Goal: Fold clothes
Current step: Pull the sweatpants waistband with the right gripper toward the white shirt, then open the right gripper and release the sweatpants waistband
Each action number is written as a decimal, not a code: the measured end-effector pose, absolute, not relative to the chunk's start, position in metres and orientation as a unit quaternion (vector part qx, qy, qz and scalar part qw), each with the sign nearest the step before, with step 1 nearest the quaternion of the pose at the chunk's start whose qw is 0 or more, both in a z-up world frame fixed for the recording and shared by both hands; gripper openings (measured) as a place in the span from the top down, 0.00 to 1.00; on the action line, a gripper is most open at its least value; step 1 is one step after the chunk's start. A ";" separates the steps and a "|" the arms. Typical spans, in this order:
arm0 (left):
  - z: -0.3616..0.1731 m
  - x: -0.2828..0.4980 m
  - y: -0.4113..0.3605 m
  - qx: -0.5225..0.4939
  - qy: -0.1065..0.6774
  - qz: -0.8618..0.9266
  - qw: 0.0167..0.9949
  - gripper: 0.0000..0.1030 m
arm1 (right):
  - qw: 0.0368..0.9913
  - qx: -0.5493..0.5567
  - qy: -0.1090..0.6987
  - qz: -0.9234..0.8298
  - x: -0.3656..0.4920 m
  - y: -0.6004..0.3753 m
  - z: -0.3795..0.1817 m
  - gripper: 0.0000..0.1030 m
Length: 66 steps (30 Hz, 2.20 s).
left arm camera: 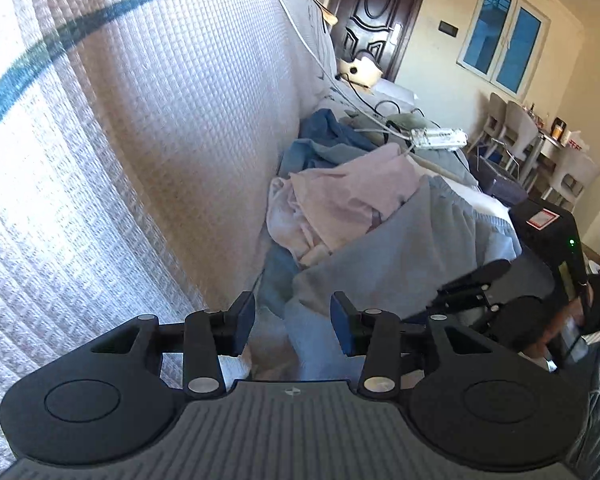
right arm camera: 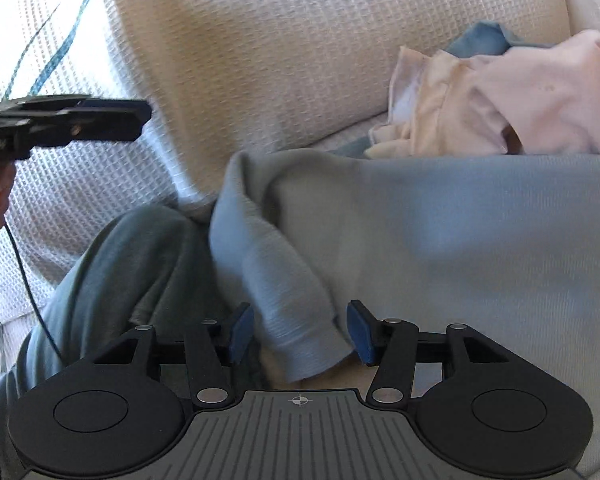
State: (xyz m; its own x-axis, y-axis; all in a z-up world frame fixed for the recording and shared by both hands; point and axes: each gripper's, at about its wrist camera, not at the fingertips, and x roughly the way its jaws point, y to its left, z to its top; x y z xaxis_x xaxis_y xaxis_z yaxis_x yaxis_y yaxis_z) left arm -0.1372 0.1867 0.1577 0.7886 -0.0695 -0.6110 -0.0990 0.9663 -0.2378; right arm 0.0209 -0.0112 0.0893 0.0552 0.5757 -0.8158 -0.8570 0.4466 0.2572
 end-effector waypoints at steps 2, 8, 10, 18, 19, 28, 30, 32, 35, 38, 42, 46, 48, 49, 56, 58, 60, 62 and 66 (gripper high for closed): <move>0.156 -0.133 0.184 -0.125 0.330 0.001 0.936 0.62 | 0.704 -0.160 0.460 0.516 0.020 -0.012 0.085 0.49; 0.157 -0.125 0.179 -0.121 0.330 -0.006 0.936 0.61 | 0.692 -0.164 0.475 0.518 0.020 -0.004 0.064 0.55; 0.158 -0.125 0.180 -0.121 0.327 -0.002 0.937 0.61 | 0.694 -0.171 0.480 0.509 0.017 -0.003 0.062 0.74; 0.163 -0.120 0.172 -0.107 0.319 -0.025 0.942 0.59 | 0.716 -0.163 0.457 0.502 -0.008 -0.039 0.116 0.92; 0.163 -0.118 0.170 -0.103 0.318 -0.032 0.942 0.58 | 0.724 -0.167 0.451 0.495 -0.010 -0.046 0.126 0.93; 0.165 -0.078 0.140 -0.073 0.306 -0.164 0.935 0.49 | 0.784 -0.245 0.408 0.398 0.002 -0.107 0.211 0.93; 0.161 -0.066 0.129 -0.055 0.307 -0.179 0.933 0.48 | 0.797 -0.255 0.399 0.376 0.015 -0.116 0.213 0.93; 0.156 -0.052 0.117 -0.029 0.314 -0.182 0.931 0.48 | 0.807 -0.266 0.388 0.358 0.028 -0.124 0.214 0.93; 0.148 -0.036 0.107 -0.011 0.323 -0.173 0.930 0.47 | 0.816 -0.276 0.376 0.342 0.051 -0.128 0.206 0.93; 0.139 -0.023 0.101 0.005 0.331 -0.151 0.931 0.47 | 0.819 -0.291 0.373 0.324 0.075 -0.129 0.194 0.93; 0.132 -0.015 0.104 0.011 0.338 -0.140 0.931 0.42 | 0.815 -0.313 0.384 0.301 0.107 -0.129 0.175 0.93; 0.125 -0.006 0.107 0.005 0.350 -0.139 0.927 0.40 | 0.816 -0.318 0.401 0.270 0.139 -0.135 0.161 0.93; 0.120 0.000 0.111 -0.013 0.356 -0.138 0.924 0.40 | 0.817 -0.308 0.410 0.265 0.152 -0.141 0.158 0.93; 0.118 0.003 0.112 -0.022 0.359 -0.138 0.923 0.40 | 0.815 -0.305 0.413 0.268 0.157 -0.142 0.156 0.93; 0.100 0.019 0.112 -0.054 0.377 -0.126 0.916 0.39 | 0.810 -0.299 0.434 0.257 0.184 -0.138 0.128 0.92; 0.098 0.021 0.113 -0.063 0.380 -0.122 0.915 0.39 | 0.812 -0.291 0.438 0.255 0.190 -0.137 0.121 0.91; 0.095 0.023 0.115 -0.065 0.382 -0.115 0.915 0.39 | 0.814 -0.286 0.438 0.252 0.194 -0.137 0.116 0.85; 0.094 0.025 0.116 -0.069 0.383 -0.107 0.915 0.39 | 0.814 -0.286 0.438 0.250 0.197 -0.137 0.112 0.81; 0.092 0.026 0.117 -0.073 0.384 -0.102 0.915 0.39 | 0.823 -0.298 0.425 0.230 0.199 -0.142 0.115 0.56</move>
State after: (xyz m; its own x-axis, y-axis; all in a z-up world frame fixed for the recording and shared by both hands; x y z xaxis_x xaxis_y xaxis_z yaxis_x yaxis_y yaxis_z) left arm 0.0257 0.1175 0.0923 0.6842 -0.2431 -0.6876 0.1303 0.9684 -0.2128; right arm 0.1993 -0.1415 0.1152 0.5328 0.1252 -0.8369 -0.6319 0.7167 -0.2950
